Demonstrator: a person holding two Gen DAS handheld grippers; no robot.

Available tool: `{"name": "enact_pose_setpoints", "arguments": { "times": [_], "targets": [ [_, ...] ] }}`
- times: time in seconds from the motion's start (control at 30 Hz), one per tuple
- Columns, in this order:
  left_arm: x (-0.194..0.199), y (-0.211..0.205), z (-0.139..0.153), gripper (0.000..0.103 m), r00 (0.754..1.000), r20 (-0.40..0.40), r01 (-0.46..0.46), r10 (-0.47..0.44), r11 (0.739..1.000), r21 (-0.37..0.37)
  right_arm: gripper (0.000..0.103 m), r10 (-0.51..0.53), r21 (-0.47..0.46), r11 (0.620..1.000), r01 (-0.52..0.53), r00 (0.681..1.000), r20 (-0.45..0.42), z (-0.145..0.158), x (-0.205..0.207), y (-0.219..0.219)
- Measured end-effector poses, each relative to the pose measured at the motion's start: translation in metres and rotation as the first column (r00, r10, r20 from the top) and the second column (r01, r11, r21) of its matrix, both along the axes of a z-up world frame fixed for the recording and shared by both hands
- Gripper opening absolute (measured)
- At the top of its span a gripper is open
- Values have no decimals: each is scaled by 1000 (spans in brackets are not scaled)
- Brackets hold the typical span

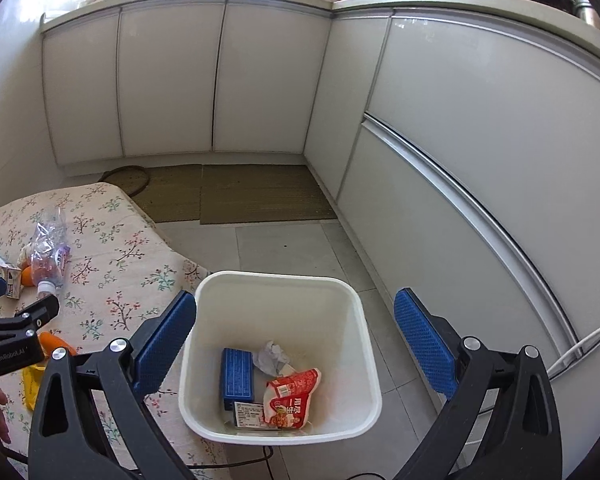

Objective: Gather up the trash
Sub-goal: 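Move the left gripper to the milk carton and grasp it, then grasp the plastic bottle with the right gripper while the left gripper holds the carton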

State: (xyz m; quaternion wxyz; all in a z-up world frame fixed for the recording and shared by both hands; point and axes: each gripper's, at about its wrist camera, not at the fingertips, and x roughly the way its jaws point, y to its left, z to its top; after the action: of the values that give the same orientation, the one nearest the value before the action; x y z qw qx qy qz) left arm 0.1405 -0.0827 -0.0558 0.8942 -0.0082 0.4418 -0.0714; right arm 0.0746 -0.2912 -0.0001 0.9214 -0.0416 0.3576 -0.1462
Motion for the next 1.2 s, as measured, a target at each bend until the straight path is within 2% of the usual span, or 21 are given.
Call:
{"name": "enact_pose_setpoints", "arguments": {
  "times": [0.13, 0.27, 0.33, 0.4, 0.57, 0.67, 0.77, 0.8, 0.83, 0.9, 0.97, 1.0, 1.07, 1.2],
  "targets": [
    [17, 41, -4, 96, 991, -44, -128, 126, 990, -50, 96, 47, -8, 999, -47, 999, -9, 1, 11, 27],
    [34, 90, -13, 96, 953, -91, -297, 289, 951, -89, 96, 89, -14, 996, -90, 996, -22, -1, 22, 52],
    [41, 114, -19, 96, 925, -112, -376, 364, 920, -109, 96, 105, -18, 994, -105, 994, -34, -4, 27, 61],
    [48, 141, -27, 96, 883, -145, -465, 447, 875, -134, 96, 120, -22, 992, -121, 992, -47, -9, 32, 70],
    [60, 191, -46, 96, 796, -207, -603, 569, 777, -181, 96, 142, -23, 989, -145, 987, -79, -17, 44, 86],
    [65, 212, -61, 91, 753, -262, -656, 604, 723, -219, 96, 162, -11, 986, -164, 982, -95, -23, 50, 95],
    [68, 228, -79, 85, 723, -340, -688, 601, 666, -288, 96, 181, -11, 983, -183, 978, -107, -27, 56, 105],
    [69, 230, -83, 83, 720, -356, -692, 596, 655, -302, 96, 191, -5, 981, -193, 975, -115, -30, 59, 109],
    [71, 232, -87, 81, 721, -370, -691, 586, 650, -317, 96, 198, 1, 980, -200, 973, -122, -32, 62, 112],
    [74, 234, -95, 71, 731, -392, -679, 558, 650, -341, 96, 211, 26, 978, -209, 968, -138, -36, 68, 119],
    [74, 234, -94, 62, 737, -375, -672, 562, 665, -325, 96, 222, 68, 975, -214, 964, -146, -39, 75, 124],
    [75, 234, -93, 61, 750, -370, -658, 548, 676, -332, 96, 227, 91, 972, -215, 962, -151, -41, 79, 126],
    [74, 235, -93, 60, 759, -374, -647, 533, 683, -338, 96, 236, 157, 965, -212, 959, -158, -44, 89, 130],
    [65, 235, -82, 58, 785, -364, -614, 502, 709, -346, 96, 266, 315, 928, -200, 947, -180, -55, 115, 142]
  ]
}}
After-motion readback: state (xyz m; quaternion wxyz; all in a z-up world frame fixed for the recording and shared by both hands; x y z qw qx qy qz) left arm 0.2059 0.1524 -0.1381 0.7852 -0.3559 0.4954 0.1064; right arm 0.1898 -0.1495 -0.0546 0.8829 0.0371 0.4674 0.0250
